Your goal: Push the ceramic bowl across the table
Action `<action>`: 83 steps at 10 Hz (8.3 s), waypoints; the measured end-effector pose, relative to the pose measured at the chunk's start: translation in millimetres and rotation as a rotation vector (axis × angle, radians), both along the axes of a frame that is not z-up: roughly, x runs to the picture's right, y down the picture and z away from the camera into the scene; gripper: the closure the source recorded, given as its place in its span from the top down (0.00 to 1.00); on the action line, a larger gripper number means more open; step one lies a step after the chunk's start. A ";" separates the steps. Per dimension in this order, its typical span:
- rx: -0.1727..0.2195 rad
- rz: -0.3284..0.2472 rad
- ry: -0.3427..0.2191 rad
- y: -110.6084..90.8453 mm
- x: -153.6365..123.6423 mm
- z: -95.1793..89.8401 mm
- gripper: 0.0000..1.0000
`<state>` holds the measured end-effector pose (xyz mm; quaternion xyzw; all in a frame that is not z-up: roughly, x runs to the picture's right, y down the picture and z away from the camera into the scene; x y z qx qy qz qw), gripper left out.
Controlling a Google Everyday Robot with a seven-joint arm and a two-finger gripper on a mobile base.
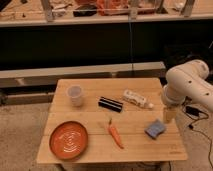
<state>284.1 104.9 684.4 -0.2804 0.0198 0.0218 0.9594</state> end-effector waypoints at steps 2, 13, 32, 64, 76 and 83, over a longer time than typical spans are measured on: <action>0.000 0.000 0.000 0.0 0.0 0.0 0.80; 0.000 0.000 0.000 0.0 0.0 0.0 0.80; 0.033 -0.333 -0.166 22.1 -197.5 35.4 0.80; -0.015 -0.640 -0.485 121.4 -396.1 71.5 0.00; 0.004 -0.670 -0.568 128.6 -419.1 81.2 0.00; 0.025 -0.691 -0.609 126.1 -427.1 90.4 0.00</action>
